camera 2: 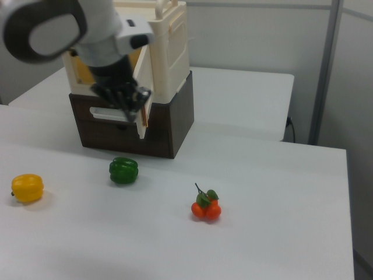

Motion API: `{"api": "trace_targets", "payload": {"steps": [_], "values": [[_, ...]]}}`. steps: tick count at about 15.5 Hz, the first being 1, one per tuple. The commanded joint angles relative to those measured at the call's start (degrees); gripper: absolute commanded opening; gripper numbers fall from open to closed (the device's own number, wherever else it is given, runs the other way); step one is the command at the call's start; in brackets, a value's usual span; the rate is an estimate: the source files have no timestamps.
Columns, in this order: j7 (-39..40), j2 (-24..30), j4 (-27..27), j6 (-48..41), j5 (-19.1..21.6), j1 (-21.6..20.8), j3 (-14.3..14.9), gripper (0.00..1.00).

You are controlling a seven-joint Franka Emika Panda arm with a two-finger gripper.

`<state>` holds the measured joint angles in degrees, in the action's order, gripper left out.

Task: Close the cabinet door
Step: 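Push the gripper against the outer face of the open door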

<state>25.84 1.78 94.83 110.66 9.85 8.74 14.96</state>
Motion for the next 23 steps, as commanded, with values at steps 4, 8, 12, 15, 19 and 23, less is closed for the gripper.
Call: {"api": "trace_targets", "payload": {"steps": [4,8,12,15,19,23], "values": [[1.1,-5.6,0.3,18.8,11.0,2.2,0.4,0.00],[1.1,-6.4,0.3,19.5,15.9,1.4,0.2,0.00],[0.9,-6.8,0.4,18.9,17.0,-0.4,-0.5,0.00],[0.5,-6.7,0.5,17.8,17.0,-1.3,-1.4,0.00],[0.3,-7.1,0.4,18.2,17.1,-1.4,-5.5,0.00],[0.3,-9.3,0.2,19.6,18.4,-2.6,-9.2,0.00]]}}
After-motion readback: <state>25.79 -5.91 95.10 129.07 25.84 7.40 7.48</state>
